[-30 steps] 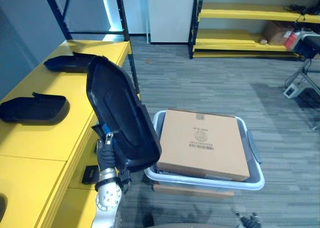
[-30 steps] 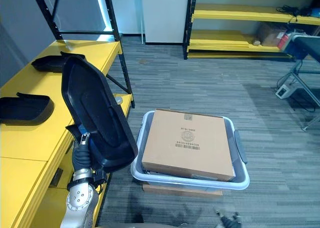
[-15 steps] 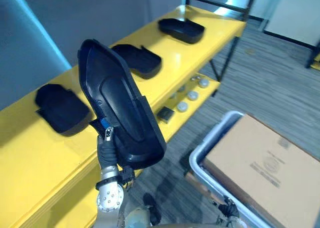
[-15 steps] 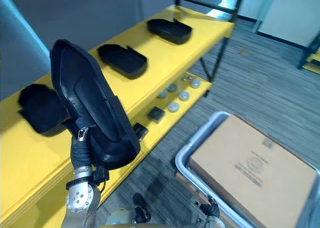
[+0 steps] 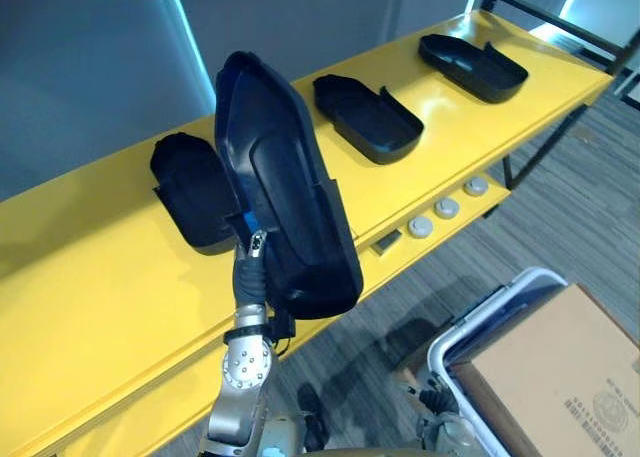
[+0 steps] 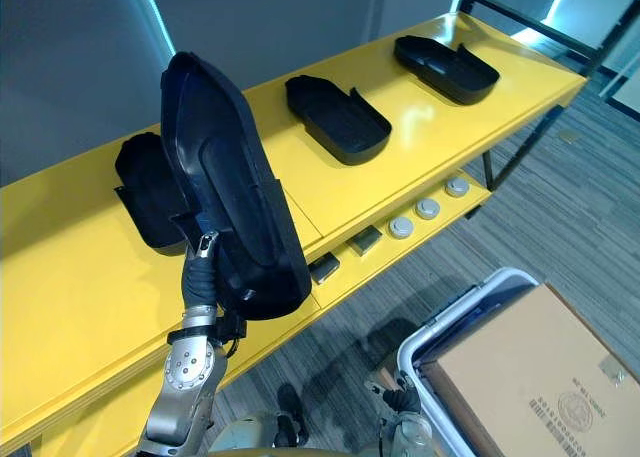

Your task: Walk over and take plastic housings, then place them on the shelf

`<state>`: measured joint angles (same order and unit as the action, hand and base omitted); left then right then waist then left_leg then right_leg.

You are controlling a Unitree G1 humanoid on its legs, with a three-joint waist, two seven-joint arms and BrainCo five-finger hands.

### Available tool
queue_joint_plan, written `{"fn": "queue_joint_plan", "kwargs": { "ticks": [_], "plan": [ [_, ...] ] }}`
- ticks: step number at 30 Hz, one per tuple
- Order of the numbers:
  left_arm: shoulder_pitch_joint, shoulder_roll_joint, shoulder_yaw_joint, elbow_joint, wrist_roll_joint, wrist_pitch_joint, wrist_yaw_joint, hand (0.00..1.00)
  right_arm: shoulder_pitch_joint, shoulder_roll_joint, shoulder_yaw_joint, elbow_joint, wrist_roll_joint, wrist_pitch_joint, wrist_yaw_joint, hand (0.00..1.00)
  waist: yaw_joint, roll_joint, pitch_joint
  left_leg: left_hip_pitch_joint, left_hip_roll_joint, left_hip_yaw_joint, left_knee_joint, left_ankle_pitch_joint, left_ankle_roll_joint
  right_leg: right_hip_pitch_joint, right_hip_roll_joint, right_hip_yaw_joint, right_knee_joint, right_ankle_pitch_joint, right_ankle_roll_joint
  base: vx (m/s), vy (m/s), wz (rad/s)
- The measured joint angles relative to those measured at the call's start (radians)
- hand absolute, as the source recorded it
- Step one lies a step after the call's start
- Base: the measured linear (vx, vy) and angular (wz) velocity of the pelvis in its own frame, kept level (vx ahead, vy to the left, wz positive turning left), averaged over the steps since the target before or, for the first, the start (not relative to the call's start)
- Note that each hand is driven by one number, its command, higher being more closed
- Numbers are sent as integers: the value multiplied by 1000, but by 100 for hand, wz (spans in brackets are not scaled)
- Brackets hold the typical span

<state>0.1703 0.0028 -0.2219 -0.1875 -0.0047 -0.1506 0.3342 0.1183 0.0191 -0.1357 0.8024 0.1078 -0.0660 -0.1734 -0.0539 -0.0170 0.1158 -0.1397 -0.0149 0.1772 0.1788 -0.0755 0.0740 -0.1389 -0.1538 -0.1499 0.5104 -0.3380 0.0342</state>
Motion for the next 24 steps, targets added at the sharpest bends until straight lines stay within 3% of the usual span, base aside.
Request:
{"fn": "queue_joint_plan", "kwargs": {
  "ticks": [1, 2, 3, 4, 5, 9, 20, 22, 23, 24],
  "plan": [
    [4, 0, -2, -1, 0, -2, 1, 100, 8, 0, 11, -3, 0, -1, 0, 0, 5, -15, -6, 1, -15, -42, 27, -7, -12, -30, 7, 52, -20, 18, 14, 168, -123, 118],
    [9, 3, -1, -2, 0, -4, 5, 100, 19, 3, 21, -4, -1, -1, 0, 0, 14, -41, -10, -1, -33, -66, 52, -16, -26, -38, -6, 69, -68, 74, 17, 213, -191, 145],
    [15, -9, 6, 0, 0, -2, 8, 100, 16, 3, 38, -4, -1, 1, 1, 0, 15, -48, -6, -13, -37, -108, 99, -40, -46, -19, -22, 33, -74, 99, 36, 189, -221, 107],
    [29, -20, 9, -7, 1, -1, 8, 100, 17, 4, 38, -9, -1, 1, 2, 0, 16, -41, -11, -23, -26, -119, 114, -47, -57, -9, -15, 9, -85, 99, 35, 183, -259, 80],
    [60, -36, 19, -36, -1, -2, 8, 100, 16, 1, 38, -39, -1, 0, 2, 0, 35, -32, -16, -31, -5, -128, 121, -57, -72, 1, 2, -16, -104, 97, 26, 122, -239, 33],
    [87, -60, 21, -59, -6, -4, -6, 100, 14, -9, 35, -84, -4, -6, 2, 0, 57, -26, -18, -38, 15, -172, 119, -63, -81, 47, 19, -99, -140, 95, 19, 64, -130, 42],
    [100, -61, 36, -119, -24, 1, -28, 100, 32, 31, 38, -82, -32, -6, 2, 0, 74, -34, -24, -58, -59, -303, 105, -26, -89, 94, -39, -240, -141, 60, 20, 22, 0, 41],
    [105, -58, 43, -149, -24, 0, -25, 100, 27, 35, 40, -78, -34, -7, 1, 0, 76, -49, -30, -93, -39, -243, 117, -56, -84, 59, -63, -251, -126, 60, 15, -70, 0, 14],
    [97, -58, 44, -159, -24, 0, -26, 100, 17, 27, 42, -73, -40, -6, 1, 0, 70, -50, -30, -133, 12, -143, 197, -77, -57, 39, -83, -261, -112, 61, 13, 25, 40, 22],
    [91, -55, 40, -154, -24, -1, -25, 100, 16, 10, 44, -49, -40, -7, 0, 0, 63, -56, -27, -147, 76, -84, 262, -95, -66, 28, -109, -262, -91, 61, 13, 28, 79, 24]
  ]
}}
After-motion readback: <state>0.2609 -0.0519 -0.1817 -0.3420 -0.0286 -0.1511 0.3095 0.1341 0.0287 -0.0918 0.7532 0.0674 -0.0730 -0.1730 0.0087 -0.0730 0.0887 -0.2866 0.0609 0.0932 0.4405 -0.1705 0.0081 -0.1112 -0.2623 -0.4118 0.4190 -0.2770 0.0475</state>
